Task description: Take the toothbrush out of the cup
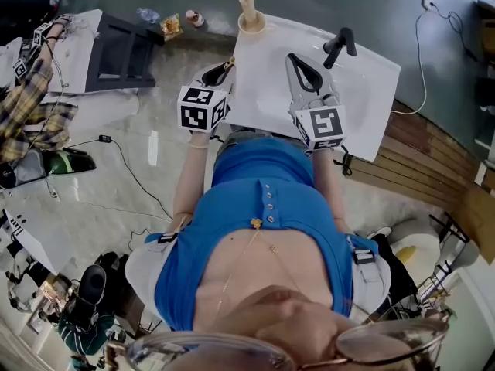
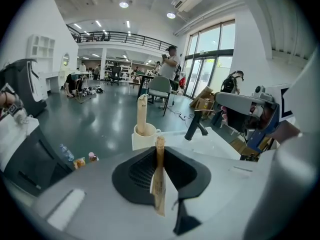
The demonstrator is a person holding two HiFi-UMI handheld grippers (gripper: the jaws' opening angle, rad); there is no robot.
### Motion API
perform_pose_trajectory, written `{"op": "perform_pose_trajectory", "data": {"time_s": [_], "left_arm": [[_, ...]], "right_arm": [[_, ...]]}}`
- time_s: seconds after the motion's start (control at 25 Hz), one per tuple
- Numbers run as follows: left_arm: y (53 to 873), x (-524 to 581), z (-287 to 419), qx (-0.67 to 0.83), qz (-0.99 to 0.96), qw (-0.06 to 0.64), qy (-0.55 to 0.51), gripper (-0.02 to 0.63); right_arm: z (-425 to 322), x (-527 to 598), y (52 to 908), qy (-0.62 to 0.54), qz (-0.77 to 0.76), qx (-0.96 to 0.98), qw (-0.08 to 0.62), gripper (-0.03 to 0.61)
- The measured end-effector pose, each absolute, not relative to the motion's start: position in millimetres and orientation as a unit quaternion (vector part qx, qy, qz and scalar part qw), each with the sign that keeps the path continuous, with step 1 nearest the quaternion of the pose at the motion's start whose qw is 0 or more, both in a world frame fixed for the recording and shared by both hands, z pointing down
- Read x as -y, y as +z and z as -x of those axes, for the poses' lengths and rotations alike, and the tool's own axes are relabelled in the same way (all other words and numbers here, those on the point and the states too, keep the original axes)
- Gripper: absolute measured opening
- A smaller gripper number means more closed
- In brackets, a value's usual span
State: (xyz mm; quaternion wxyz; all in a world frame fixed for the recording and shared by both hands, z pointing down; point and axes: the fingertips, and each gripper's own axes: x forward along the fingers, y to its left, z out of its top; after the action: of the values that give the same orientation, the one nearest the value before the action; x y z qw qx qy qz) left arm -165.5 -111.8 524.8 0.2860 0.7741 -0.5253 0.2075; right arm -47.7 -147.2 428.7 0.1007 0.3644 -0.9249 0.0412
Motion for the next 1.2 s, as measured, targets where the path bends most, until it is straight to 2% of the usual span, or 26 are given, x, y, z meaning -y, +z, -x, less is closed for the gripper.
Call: {"op": "perform_pose_trajectory", "data": {"time_s": [0.76,1.2], "left_arm": [[581,162,166,0.527,-0.750,0.376,0.134,0.051],[614,170,162,0.514,-0.752,0.382,0.155,0.050]], "right_arm": [[-6,159,438,0.057,-0.462,0.878,0.113,0.002],[-22,149,442,0.070,-0.498,0.855,0.124,0.002]]}}
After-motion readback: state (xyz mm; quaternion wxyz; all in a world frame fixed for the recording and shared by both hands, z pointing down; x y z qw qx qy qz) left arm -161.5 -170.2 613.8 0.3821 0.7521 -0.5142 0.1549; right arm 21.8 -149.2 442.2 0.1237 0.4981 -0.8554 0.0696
